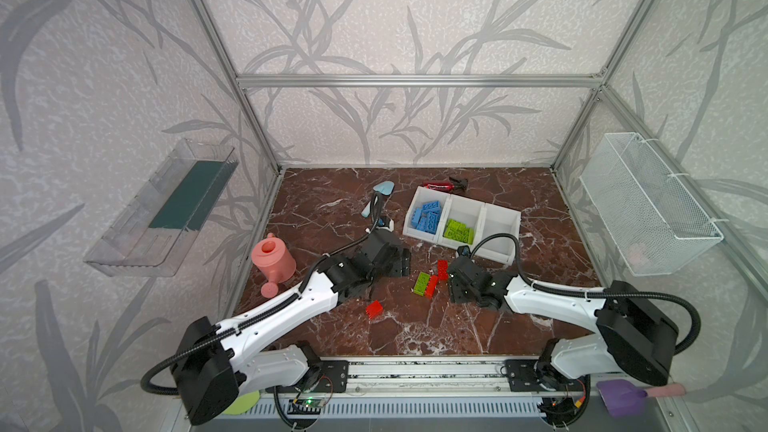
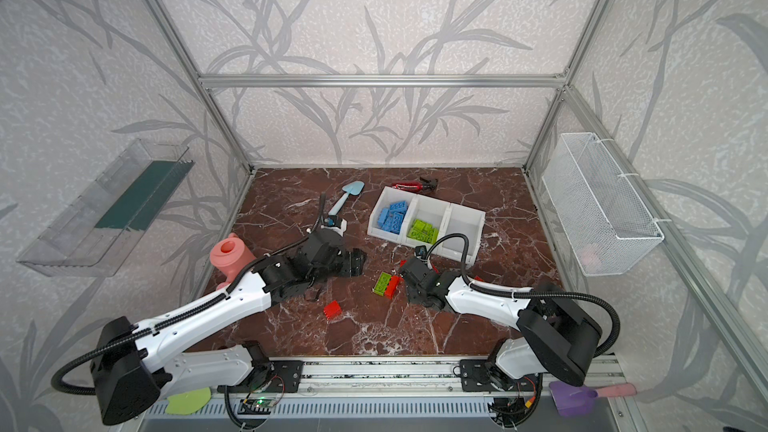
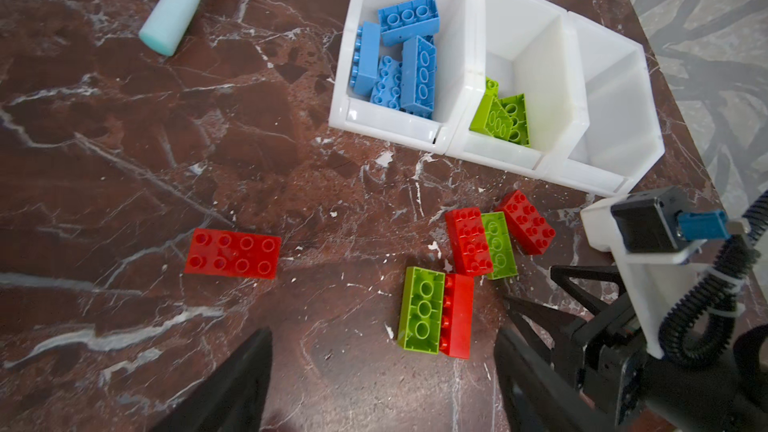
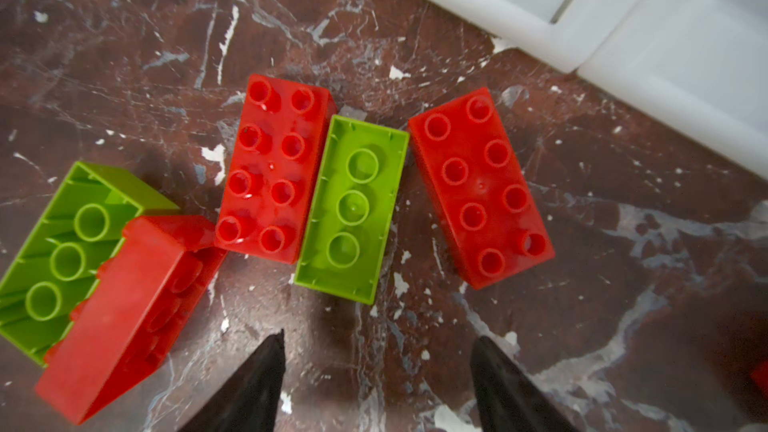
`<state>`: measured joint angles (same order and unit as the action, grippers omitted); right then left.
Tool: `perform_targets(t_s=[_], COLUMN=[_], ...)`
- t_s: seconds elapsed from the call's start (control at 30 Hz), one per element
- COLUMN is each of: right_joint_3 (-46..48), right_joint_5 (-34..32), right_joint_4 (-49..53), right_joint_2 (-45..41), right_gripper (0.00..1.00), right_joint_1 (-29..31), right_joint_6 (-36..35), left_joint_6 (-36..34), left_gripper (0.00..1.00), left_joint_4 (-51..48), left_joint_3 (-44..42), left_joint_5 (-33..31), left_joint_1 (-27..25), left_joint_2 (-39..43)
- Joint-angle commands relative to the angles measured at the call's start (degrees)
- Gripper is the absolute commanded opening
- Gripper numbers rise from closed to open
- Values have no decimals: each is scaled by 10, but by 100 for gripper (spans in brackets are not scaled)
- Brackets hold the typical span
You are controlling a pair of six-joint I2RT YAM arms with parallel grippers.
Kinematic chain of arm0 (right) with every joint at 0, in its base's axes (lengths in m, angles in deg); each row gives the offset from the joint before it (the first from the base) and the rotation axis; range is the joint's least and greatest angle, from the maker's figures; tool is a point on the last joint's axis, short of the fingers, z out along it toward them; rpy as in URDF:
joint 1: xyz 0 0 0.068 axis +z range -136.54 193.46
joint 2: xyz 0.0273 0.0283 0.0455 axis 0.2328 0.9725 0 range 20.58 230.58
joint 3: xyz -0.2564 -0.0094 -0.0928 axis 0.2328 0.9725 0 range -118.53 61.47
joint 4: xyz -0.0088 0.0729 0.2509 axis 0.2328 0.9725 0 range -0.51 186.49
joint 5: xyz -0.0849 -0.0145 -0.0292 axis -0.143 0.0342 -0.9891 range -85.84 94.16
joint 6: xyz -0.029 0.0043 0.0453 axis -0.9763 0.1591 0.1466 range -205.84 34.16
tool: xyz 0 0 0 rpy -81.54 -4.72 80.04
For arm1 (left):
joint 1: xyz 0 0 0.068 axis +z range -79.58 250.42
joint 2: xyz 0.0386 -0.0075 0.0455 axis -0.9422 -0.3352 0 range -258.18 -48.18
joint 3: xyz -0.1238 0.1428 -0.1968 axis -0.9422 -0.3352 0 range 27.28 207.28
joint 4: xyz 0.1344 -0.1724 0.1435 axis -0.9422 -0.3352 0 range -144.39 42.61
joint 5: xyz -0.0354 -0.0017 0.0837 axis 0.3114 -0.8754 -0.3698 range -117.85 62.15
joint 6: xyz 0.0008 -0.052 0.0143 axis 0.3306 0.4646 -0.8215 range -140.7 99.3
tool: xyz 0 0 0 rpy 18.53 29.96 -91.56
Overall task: Sort the legos into containers by color
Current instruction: 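Withdraw the left gripper while the right gripper lowers onto a lime-green brick, then grasp the lime-green brick between two red bricks with the right gripper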
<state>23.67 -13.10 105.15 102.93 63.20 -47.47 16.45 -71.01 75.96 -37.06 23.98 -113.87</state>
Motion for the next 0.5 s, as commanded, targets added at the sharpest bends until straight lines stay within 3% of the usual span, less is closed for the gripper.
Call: perform_targets(t_s=[0.0,0.47], right_joint_3=[-23,-59], right_joint_5=[-2,0], right_joint_4=[-14,-25], right_joint_2=[24,102], right_gripper=[73,70], right_joint_1=[4,-12], right_joint_6=[11,28], left_joint_6=[19,39], left_gripper=[83,83], left_joint_4=[-12,-36], left_joint_3=[-29,-98], left_joint_5=[-27,-53], left_joint_1=[-2,-2], left_joint_2=[36,84])
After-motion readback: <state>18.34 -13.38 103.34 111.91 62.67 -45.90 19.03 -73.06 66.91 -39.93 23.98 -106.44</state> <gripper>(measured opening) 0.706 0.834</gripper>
